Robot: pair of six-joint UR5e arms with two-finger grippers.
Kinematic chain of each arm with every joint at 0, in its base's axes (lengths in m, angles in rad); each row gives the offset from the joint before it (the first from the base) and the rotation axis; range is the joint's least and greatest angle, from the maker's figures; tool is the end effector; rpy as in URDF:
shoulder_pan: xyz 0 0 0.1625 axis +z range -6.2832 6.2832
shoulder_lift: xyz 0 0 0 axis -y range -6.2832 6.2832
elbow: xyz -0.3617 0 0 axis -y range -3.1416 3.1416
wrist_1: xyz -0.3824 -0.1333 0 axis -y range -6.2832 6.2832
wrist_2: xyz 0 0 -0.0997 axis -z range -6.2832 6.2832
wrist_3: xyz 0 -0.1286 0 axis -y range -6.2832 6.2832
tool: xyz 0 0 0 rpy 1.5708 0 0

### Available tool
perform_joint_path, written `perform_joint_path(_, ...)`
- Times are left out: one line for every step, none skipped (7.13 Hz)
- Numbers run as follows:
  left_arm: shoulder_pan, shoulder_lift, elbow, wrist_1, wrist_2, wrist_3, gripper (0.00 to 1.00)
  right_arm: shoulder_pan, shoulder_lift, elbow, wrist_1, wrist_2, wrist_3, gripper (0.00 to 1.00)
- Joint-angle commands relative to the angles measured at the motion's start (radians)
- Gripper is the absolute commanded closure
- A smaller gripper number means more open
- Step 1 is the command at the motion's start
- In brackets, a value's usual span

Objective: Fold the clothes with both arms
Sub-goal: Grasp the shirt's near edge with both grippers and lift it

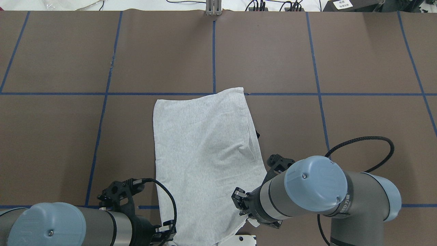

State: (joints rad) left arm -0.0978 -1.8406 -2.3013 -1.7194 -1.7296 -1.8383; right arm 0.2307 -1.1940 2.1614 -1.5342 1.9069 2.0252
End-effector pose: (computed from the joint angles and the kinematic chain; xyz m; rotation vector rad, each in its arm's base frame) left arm 0.4464 -0.1573 0.1503 -0.2381 1.1328 -0.2325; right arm -0.4718 -0.2042 0.1650 -0.4198 -0.9616 0.4533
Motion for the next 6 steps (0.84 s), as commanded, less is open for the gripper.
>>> perform_joint_path(-0.031,0.001,0.003,0.012,-0.002,0.011,1.0,0.043,0.031,-0.021,0.008,-0.014,-0.014,1.0)
perform_joint_path(-0.112,-0.002,0.032,0.017,-0.007,0.013,1.0,0.085,0.054,-0.058,0.014,-0.066,-0.028,1.0)
perform_joint_path(-0.182,-0.015,0.086,0.015,-0.01,0.013,1.0,0.132,0.101,-0.114,0.014,-0.095,-0.074,1.0)
perform_joint_path(-0.244,-0.047,0.147,0.009,-0.01,0.013,1.0,0.177,0.134,-0.161,0.017,-0.097,-0.1,1.0)
perform_joint_path(-0.288,-0.083,0.19,0.009,-0.01,0.013,1.0,0.205,0.169,-0.216,0.044,-0.104,-0.147,1.0)
perform_joint_path(-0.328,-0.109,0.222,0.006,-0.011,0.013,1.0,0.22,0.174,-0.288,0.169,-0.127,-0.163,1.0)
